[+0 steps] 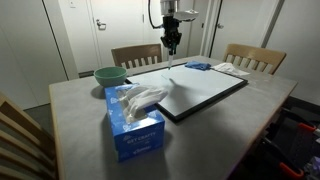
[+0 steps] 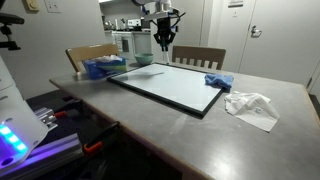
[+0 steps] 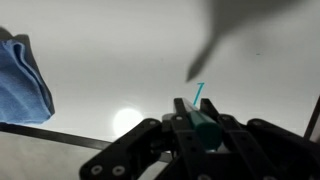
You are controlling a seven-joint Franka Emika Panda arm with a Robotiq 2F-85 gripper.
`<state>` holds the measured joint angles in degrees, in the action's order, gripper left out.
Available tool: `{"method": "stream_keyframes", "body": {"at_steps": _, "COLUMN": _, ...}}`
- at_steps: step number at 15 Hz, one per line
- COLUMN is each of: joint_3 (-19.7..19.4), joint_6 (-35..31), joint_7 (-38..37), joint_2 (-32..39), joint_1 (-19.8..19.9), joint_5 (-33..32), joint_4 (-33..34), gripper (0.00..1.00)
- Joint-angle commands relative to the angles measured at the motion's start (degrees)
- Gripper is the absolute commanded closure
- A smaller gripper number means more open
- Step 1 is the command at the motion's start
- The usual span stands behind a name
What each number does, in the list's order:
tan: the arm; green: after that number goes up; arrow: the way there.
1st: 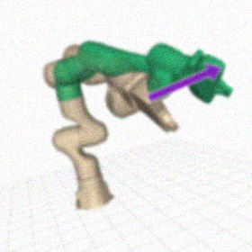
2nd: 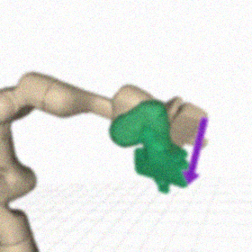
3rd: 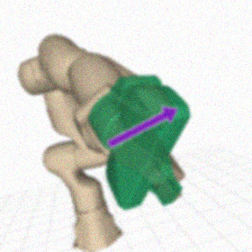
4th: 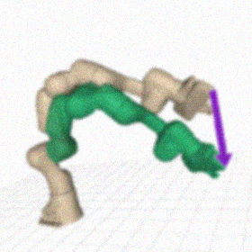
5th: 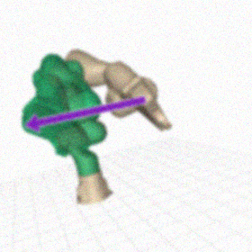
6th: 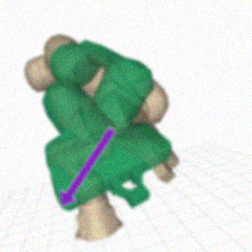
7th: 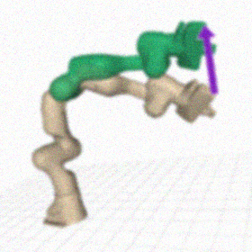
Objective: Use the green marker to draw a smiley face on the board then put it back in the bowl
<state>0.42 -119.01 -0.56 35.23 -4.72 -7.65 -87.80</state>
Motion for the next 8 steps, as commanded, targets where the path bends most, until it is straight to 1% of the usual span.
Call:
{"method": "stream_keyframes", "body": {"at_steps": 1, "joint_3": -0.52, "joint_6": 0.65, "joint_7": 0.39, "joint_2": -0.18, "joint_1": 0.21, "joint_5": -0.75, "joint_4": 0.00, "gripper": 0.95}}
{"method": "stream_keyframes", "body": {"at_steps": 3, "joint_3": -0.59, "joint_6": -0.51, "joint_7": 1.23, "joint_2": 0.49, "joint_1": 1.16, "joint_5": -0.17, "joint_4": 0.05, "gripper": 0.95}}
{"method": "stream_keyframes", "body": {"at_steps": 8, "joint_3": -1.82, "joint_6": -1.83, "joint_7": -0.18, "joint_2": 1.74, "joint_1": 1.73, "joint_5": -0.26, "joint_4": 0.39, "gripper": 0.95}}
